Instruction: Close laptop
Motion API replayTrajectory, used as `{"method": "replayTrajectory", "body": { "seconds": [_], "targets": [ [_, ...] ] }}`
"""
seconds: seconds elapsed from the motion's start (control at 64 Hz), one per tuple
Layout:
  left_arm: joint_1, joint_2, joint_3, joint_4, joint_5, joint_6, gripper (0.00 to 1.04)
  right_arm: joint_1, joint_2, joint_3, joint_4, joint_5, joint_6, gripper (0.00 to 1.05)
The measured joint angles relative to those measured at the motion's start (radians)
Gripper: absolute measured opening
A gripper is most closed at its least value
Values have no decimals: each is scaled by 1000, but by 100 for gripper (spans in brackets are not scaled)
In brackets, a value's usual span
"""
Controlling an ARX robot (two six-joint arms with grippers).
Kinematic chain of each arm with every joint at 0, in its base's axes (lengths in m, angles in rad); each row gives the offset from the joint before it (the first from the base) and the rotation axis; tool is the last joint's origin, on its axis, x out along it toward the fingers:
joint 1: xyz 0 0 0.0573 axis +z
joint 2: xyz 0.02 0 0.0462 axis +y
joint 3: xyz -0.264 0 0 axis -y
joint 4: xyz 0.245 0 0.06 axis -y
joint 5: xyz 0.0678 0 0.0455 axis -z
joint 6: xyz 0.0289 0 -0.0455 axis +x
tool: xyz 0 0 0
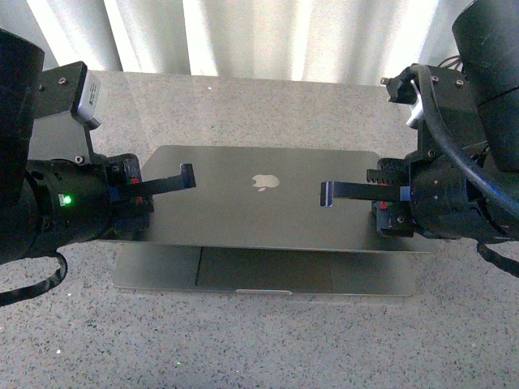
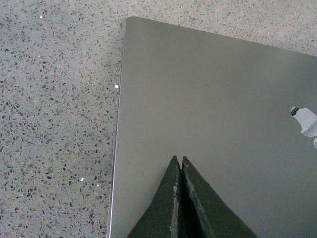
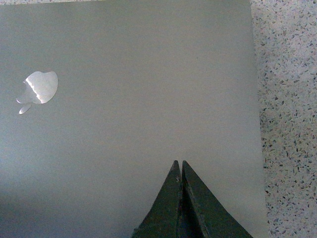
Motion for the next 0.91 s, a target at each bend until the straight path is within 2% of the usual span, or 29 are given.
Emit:
{"method": "replayTrajectory", "body": {
  "seconds": [0.906],
  "targets": [
    [-8, 70, -30, 77, 3, -69, 4, 5, 30, -34, 37, -6, 11, 1]
  ]
}}
